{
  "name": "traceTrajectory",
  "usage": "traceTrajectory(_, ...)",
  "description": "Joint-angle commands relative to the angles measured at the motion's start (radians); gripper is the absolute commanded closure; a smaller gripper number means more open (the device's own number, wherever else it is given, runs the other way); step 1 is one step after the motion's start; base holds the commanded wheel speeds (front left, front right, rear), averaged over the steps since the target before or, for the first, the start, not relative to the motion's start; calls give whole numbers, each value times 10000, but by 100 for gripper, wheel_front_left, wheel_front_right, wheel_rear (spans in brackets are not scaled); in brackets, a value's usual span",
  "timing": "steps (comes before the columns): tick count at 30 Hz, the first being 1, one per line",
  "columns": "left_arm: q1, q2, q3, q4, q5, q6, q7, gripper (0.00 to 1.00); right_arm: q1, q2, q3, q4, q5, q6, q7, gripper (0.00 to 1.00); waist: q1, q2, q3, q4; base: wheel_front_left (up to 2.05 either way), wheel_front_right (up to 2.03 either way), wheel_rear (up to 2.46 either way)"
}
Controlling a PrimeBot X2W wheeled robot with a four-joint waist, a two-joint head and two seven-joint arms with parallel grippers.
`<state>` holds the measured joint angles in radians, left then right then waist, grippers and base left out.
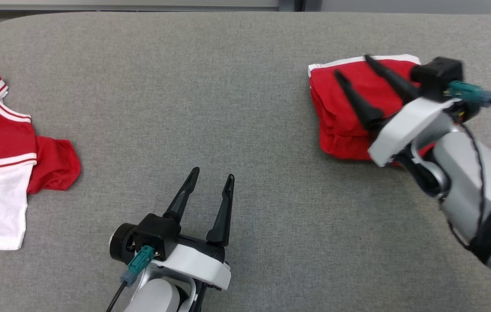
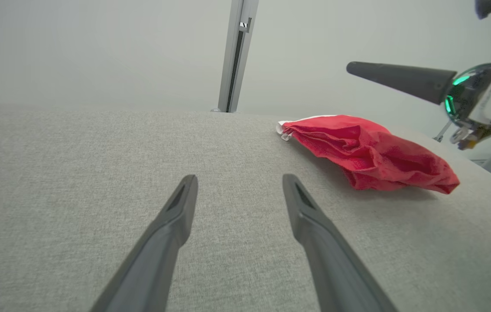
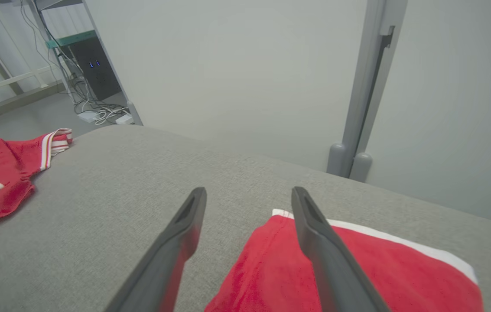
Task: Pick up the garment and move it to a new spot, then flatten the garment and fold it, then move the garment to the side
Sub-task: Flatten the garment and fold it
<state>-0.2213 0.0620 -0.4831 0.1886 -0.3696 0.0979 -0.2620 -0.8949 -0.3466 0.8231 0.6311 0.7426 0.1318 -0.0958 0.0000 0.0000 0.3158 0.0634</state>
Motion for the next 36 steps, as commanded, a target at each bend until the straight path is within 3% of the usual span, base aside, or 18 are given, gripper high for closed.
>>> traceTrajectory(1,50,40,165,-105,80,0,-29,0,399,-597,-424,-395,-379,-21,-469,0,0,0,-248,-190,0,0,0)
traceTrajectory(7,532,21,742,-358,234,177,-29,0,1762,-1471,-2184,-1156,-1565,-20,-1461,0,0,0,-928,-603,0,0,0)
traceTrajectory(13,1049,-15,1388,-742,494,238,-29,0,3486,-1246,-3828,-1668,-2676,-20,-1699,0,0,0,-1472,-815,0,0,0)
traceTrajectory(19,1843,-75,2251,-1328,890,123,-29,0,6076,169,-6034,-3545,-4471,-20,-1706,0,0,0,-2084,-977,0,0,0)
traceTrajectory(24,2744,-95,2693,-1525,1552,-62,-28,0,7835,1400,-6711,-4532,-5297,-20,-1709,0,0,0,-2790,-1121,0,0,0)
traceTrajectory(28,3384,-101,2821,-1693,1937,-68,-28,0,8686,1906,-6962,-4963,-5752,-20,-1710,0,0,0,-3190,-1183,0,0,0)
traceTrajectory(36,3874,-98,2604,-1483,1957,75,-28,0,9551,2256,-7241,-5361,-6096,-18,-1711,0,0,0,-3646,-1193,0,0,0)
